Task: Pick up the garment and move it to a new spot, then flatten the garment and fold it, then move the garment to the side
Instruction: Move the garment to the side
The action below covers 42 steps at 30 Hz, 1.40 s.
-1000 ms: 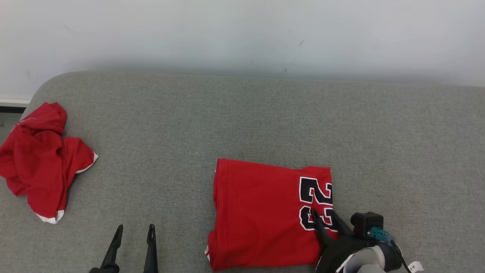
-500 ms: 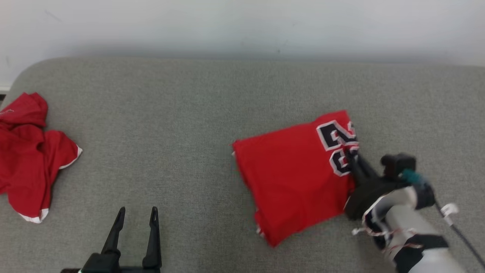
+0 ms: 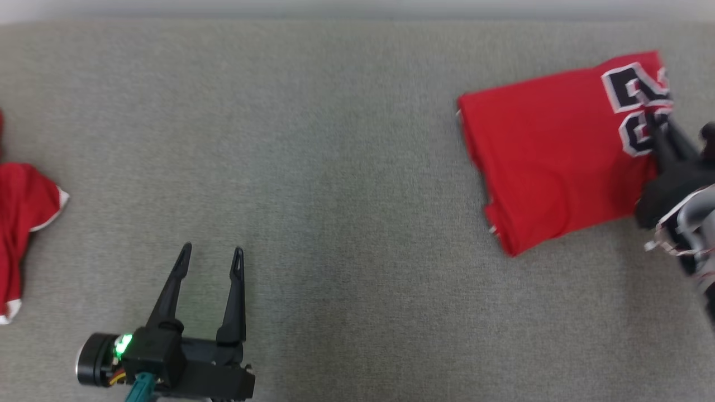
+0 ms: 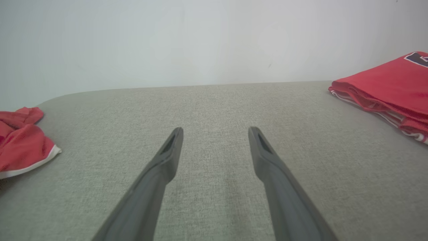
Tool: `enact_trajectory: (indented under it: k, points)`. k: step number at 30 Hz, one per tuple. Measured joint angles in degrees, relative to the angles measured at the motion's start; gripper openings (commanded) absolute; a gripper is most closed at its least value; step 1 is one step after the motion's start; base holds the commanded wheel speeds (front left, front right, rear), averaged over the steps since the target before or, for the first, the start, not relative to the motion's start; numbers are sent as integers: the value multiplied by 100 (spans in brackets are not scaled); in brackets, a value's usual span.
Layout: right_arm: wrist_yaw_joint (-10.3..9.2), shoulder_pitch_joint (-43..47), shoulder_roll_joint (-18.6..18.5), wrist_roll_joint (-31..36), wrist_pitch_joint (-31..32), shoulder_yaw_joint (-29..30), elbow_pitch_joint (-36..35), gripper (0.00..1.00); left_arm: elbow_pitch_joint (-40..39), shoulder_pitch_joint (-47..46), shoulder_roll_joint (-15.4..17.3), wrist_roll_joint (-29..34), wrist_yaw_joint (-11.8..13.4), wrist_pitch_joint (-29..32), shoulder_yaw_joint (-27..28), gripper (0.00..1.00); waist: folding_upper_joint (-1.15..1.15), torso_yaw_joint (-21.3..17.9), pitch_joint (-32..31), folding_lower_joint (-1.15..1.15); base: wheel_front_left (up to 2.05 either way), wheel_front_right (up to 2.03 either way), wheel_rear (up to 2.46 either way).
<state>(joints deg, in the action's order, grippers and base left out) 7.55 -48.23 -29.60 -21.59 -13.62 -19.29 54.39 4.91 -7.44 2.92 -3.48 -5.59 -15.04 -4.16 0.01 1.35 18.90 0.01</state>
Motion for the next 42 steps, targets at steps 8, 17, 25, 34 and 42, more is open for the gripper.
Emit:
enact_trajectory:
  k: [8,17,25,34,42]
  points:
    - [0,-732,-458,58,88,-316,14,0,-337,-232,145,143,-91,0,-55,100,0,-293,530,0,0,0,0]
    - [0,-1552,-600,265,98,-613,132,0,-748,-323,493,248,-105,0,-105,100,0,-848,1035,0,0,0,0]
    - [0,-2104,-690,357,49,-749,450,0,-1137,-343,750,290,-143,-1,-68,100,0,-1247,1503,-1,0,0,0]
    - [0,-2620,-870,550,-8,-847,779,0,-1550,-217,887,291,-90,-10,24,100,-2,-1488,1885,-2,0,0,0]
    - [0,-2849,-906,711,-25,-962,1051,0,-1886,-190,882,356,32,-7,-13,100,-1,-1504,1916,-1,0,0,0]
